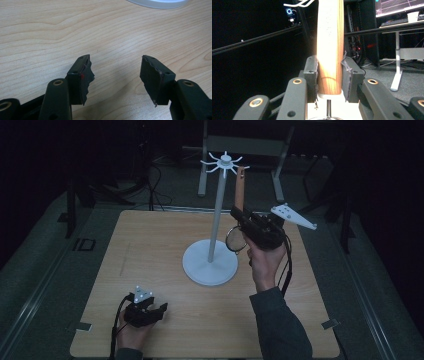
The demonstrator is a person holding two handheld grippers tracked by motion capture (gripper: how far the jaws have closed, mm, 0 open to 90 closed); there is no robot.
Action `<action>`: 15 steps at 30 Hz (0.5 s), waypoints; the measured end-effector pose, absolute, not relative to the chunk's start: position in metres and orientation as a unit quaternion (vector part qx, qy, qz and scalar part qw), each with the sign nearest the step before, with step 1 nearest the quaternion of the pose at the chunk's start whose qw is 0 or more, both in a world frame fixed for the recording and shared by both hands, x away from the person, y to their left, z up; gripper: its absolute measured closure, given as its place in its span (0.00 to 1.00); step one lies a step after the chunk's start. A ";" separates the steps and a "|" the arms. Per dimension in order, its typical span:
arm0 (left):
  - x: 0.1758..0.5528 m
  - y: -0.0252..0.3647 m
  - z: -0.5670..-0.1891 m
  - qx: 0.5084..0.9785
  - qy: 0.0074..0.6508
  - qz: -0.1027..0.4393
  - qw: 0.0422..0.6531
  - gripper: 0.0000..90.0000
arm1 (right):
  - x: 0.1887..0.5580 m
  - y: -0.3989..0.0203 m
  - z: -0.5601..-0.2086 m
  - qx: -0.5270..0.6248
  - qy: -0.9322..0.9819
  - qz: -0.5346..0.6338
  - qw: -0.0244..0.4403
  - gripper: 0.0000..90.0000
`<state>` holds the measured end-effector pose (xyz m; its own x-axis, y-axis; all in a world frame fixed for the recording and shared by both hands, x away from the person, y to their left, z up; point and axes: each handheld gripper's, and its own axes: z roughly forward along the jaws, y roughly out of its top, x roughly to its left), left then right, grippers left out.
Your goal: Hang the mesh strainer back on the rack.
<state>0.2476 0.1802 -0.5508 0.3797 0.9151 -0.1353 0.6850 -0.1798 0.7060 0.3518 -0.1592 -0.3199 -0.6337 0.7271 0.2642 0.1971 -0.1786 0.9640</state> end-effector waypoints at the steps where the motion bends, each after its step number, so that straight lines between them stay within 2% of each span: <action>1: 0.248 0.180 -0.551 0.751 0.533 0.162 0.355 0.47 | 0.352 -0.159 -0.320 0.379 0.610 0.667 0.198 0.77; 15: 0.248 0.180 -0.551 0.751 0.533 0.162 0.355 0.47 | 0.359 -0.153 -0.319 0.380 0.617 0.662 0.193 0.77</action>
<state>0.2475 0.1801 -0.5509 0.3795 0.9152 -0.1352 0.6849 -0.1797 0.7061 0.3586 -0.1534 -0.3188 -0.6368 0.7238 0.2656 0.2139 -0.1651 0.9628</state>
